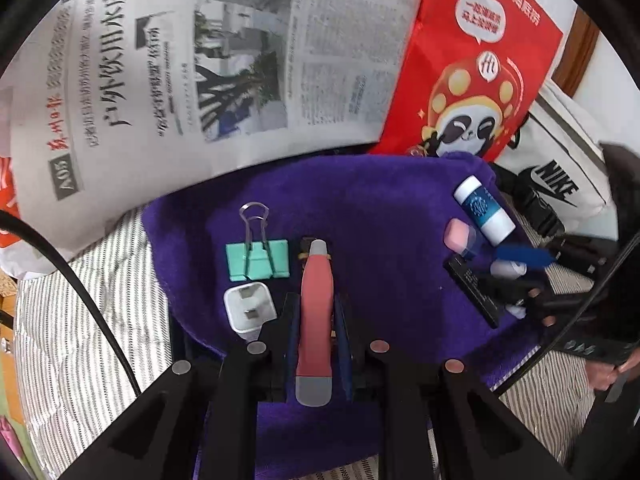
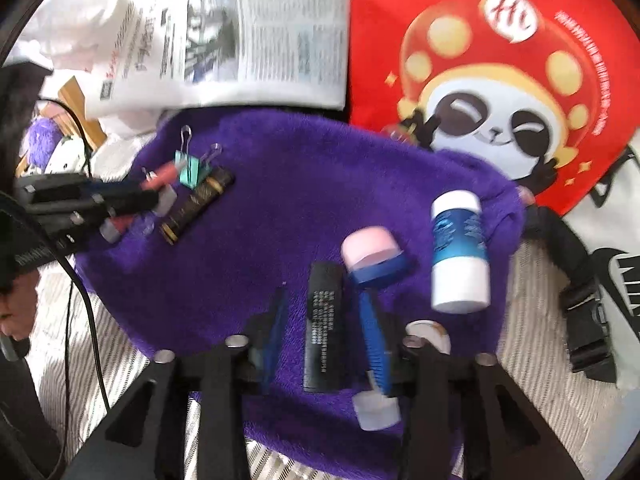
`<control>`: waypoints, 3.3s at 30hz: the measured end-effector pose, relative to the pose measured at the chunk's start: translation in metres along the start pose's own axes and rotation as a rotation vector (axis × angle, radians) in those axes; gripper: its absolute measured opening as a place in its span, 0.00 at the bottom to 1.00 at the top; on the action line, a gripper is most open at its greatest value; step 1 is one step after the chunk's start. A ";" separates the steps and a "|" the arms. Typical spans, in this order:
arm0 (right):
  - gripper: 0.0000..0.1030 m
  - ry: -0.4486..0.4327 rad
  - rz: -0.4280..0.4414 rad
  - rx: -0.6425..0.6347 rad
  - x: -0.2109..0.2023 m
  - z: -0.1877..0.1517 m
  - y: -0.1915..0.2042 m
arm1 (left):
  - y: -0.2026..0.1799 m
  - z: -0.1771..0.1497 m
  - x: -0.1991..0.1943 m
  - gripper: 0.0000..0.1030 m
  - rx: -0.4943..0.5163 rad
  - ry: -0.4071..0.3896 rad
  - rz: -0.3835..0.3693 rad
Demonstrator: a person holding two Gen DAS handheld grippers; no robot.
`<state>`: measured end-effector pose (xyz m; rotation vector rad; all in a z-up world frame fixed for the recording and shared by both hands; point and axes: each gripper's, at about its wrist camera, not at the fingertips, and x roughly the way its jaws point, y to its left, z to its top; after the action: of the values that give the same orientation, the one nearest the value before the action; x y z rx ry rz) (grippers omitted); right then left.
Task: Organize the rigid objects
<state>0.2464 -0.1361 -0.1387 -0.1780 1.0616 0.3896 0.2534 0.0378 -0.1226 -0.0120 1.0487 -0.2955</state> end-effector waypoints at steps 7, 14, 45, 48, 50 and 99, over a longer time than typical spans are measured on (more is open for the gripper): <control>0.46 -0.034 -0.034 0.043 -0.019 0.001 -0.022 | -0.014 -0.005 0.017 0.16 0.043 0.052 -0.015; 0.46 -0.022 -0.054 0.077 -0.019 0.000 -0.034 | -0.025 -0.010 0.026 0.16 0.082 0.082 -0.022; 0.62 -0.040 -0.130 -0.044 -0.032 -0.002 0.007 | -0.032 0.000 -0.032 0.83 0.148 0.026 0.037; 0.68 -0.042 -0.149 -0.029 -0.036 -0.008 0.016 | -0.025 0.003 -0.043 0.88 0.121 0.012 0.064; 0.72 -0.040 -0.146 -0.002 -0.040 -0.017 0.019 | -0.021 0.005 -0.051 0.94 0.086 0.002 0.058; 1.00 -0.201 -0.253 0.246 -0.256 -0.190 0.069 | -0.126 -0.171 -0.263 1.00 -0.103 -0.253 0.196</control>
<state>-0.0447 -0.1926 -0.0034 -0.0509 0.8667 0.0456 -0.0442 0.0042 0.0338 -0.0380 0.8056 -0.0596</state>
